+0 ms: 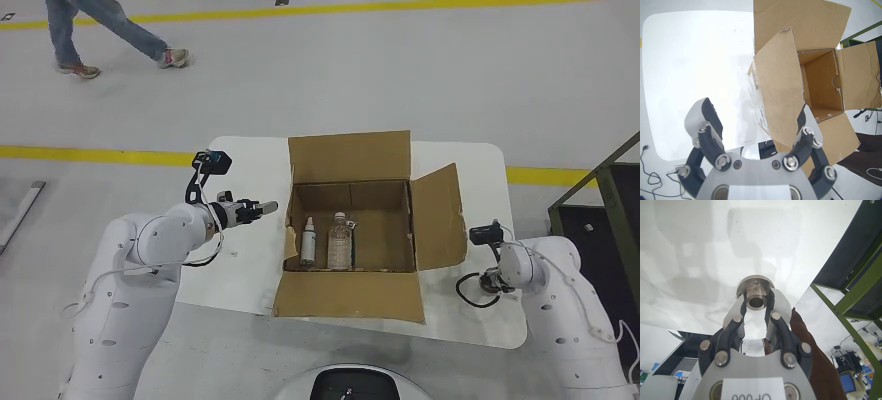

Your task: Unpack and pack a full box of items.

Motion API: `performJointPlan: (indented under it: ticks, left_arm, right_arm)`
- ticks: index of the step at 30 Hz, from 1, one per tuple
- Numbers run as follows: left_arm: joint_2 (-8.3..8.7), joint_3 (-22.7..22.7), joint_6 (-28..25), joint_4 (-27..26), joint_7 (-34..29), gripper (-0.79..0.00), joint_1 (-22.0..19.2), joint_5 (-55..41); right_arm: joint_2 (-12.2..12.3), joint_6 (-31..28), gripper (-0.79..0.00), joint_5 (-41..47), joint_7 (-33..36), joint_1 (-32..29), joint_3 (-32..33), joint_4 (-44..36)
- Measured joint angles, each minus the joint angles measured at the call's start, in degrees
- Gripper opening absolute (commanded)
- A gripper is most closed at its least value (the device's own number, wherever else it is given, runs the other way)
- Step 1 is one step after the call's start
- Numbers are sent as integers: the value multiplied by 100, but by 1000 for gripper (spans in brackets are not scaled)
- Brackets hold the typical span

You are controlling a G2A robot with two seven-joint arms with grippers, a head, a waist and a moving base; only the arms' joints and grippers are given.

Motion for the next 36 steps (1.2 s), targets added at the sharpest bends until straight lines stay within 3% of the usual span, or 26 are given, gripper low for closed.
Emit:
performJointPlan:
  ticks: [10,16,20,26,31,36]
  left_arm:
    - [0,0,0,0,0,0,0,0]
    - [0,0,0,0,0,0,0,0]
    - [0,0,0,0,0,0,0,0]
    - [0,0,0,0,0,0,0,0]
    - [0,0,0,0,0,0,0,0]
    - [0,0,0,0,0,0,0,0]
  right_arm:
    - [45,28,-785,314,-86,-54,374,-454]
    - [104,158,-785,1189,-537,-434,1323,-1828]
    - [100,580,-785,1927,-1117,-772,2108,-2826]
    - [58,861,-785,2881,-1865,-1174,2684,-3922]
    - [45,579,-785,3616,-2135,-1366,2578,-4478]
    - [59,520,-785,3633,-2156,-1135,1744,-4407]
